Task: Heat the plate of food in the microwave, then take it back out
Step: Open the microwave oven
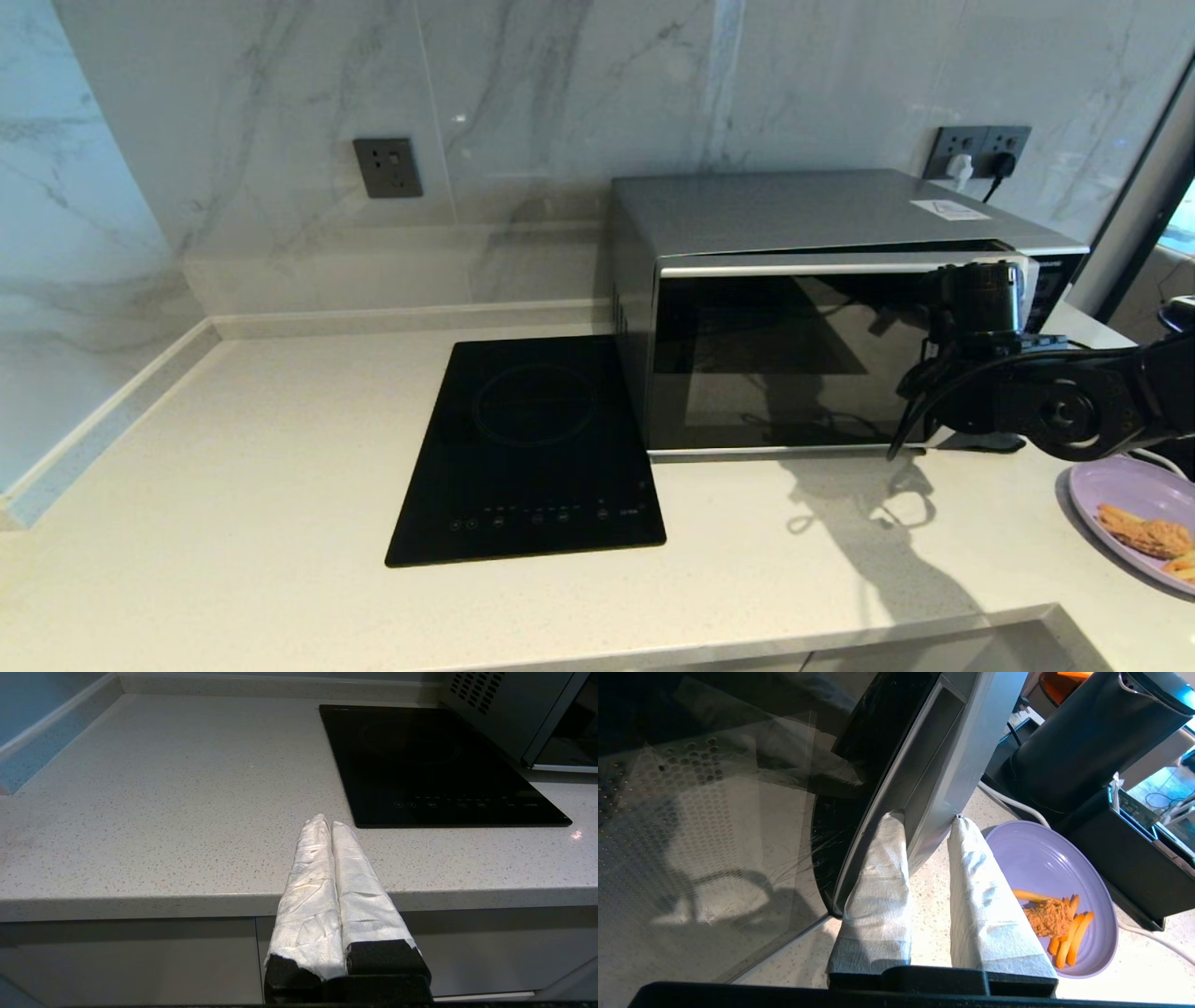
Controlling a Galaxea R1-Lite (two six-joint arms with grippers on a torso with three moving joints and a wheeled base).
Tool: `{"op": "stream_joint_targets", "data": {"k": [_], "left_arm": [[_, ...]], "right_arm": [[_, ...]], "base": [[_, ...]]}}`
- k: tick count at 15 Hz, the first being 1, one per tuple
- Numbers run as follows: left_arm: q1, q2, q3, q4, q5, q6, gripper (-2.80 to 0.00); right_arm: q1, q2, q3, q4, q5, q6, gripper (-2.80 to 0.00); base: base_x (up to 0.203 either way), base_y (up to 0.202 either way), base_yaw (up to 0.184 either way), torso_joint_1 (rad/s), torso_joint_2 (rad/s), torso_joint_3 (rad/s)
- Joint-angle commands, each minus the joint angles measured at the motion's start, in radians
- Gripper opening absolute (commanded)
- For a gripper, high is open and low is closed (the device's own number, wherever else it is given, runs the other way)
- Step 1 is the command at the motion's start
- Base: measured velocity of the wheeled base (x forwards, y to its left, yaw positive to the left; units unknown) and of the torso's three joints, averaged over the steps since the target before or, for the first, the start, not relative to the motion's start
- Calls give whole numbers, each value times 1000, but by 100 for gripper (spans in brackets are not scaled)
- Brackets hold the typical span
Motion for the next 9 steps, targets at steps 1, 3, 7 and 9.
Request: {"op": "stream_joint_targets", "data": {"k": [1,3,7,9], "left_arm": [[0,2,0,-1,0,-1,-280],[0,2,0,-1,0,-1,-280],[0,2,0,-1,0,-1,-280],[0,2,0,-1,0,-1,-280]], "right_arm": [[2,-10,13,-4,2,0,-280],[2,-21,14,-4,6,2,0],[2,-37,27,-2,7,1,0],[11,-56,38,-2,8,2,0]], "base": [[0,0,0,0,0,0],[0,0,0,0,0,0],[0,0,0,0,0,0],[0,0,0,0,0,0]]}}
